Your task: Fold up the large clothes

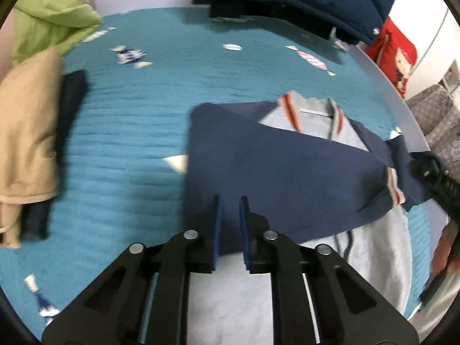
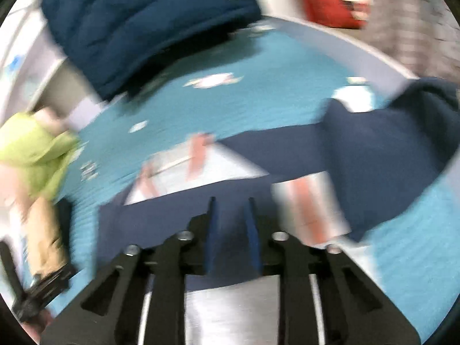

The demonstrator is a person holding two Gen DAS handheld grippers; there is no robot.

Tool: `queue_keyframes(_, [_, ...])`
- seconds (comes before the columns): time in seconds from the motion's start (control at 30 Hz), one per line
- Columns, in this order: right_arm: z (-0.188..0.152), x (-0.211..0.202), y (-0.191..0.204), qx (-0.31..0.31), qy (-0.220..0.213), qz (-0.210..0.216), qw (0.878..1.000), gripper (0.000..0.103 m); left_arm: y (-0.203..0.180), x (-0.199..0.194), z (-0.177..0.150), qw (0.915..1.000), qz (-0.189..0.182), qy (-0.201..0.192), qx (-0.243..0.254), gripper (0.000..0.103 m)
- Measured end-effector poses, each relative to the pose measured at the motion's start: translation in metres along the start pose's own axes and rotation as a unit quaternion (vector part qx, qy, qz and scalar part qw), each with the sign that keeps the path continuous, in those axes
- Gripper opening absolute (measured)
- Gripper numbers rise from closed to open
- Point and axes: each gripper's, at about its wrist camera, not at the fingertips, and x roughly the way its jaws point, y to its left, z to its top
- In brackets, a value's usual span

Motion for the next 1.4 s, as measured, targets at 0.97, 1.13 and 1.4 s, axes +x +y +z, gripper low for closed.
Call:
queue_keyframes(0.97, [0.034,0.062,-0.015,0.015,0.049,-0.039,0.998,0.001,0.004,0.043,0.031,0.9993,0.031,-0.020,0.006,0.003])
queue_keyframes(1.13, [0.034,0.095,-0.028,-0.014,0.085,-0.118,0.989,0.001,0.018,0.099,0.062,0.9974,0.072,-0.001,-0.009,0.002])
queue_keyframes(1.4, [0.040,0.092,-0.081,0.019,0.091,-0.113,0.989,0.000,0.043,0.115,0.060,0.9961,0.086,0.010,-0.020,0.002])
